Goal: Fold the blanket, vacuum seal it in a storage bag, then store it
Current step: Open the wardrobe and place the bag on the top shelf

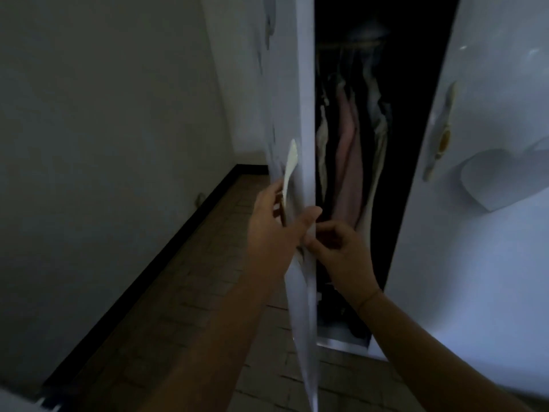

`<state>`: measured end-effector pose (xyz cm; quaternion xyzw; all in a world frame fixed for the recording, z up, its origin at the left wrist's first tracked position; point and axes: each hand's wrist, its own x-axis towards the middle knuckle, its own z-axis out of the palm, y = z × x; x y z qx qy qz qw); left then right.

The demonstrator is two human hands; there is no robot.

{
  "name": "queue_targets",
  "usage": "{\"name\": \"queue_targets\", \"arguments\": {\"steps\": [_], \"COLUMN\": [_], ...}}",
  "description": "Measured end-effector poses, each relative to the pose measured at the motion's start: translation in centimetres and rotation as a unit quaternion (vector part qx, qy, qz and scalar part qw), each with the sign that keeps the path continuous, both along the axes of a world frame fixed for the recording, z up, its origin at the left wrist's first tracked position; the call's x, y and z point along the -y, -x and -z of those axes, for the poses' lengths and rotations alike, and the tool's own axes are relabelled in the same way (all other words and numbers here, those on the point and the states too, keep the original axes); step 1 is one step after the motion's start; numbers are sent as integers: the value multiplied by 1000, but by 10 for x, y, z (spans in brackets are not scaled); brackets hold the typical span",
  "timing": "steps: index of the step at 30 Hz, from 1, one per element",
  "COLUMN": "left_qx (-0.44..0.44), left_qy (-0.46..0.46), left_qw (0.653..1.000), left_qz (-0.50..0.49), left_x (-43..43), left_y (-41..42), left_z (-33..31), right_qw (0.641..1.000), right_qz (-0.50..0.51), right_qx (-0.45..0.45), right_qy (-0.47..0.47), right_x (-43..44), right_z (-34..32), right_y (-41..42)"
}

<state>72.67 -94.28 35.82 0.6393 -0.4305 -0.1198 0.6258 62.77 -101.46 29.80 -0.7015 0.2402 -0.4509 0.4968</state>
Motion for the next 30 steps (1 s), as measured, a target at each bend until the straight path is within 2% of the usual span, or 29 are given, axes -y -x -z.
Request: {"name": "queue_targets", "arguments": {"steps": [6, 12, 20, 23, 24, 27, 28, 30], "left_qx": [-16, -36, -60, -82, -68, 80, 115, 131], "left_qy": [28, 24, 48, 80, 99, 184, 212, 224], "left_qw": [999, 996, 989, 978, 969, 924, 916, 930], "left_qz": [-39, -77, -124, -177, -216, -326, -320, -259], "left_x": [-53, -72, -78, -75, -73, -60, -50, -23], "left_y": [-52, -89, -102, -86, -77, -44, -32, -7], "left_z": [-8, -12, -5, -6, -7, -11, -11, -11], "right_qw": [996, 997, 991, 991, 993, 999, 999, 996], "right_qz": [-81, -82, -129, -126, -112, -25, 11, 83], "right_qx": [-27, -5, -23, -32, -31, -5, 3, 12], "right_qy": [15, 4, -22, -27, -33, -47, -46, -41], "right_x": [-36, -64, -61, -46, -38, -3, 11, 43], "right_z": [-6, -5, 1, 7, 8, 11, 10, 5], "right_y": [-73, -129, -148, -138, -133, -110, -99, -72]}}
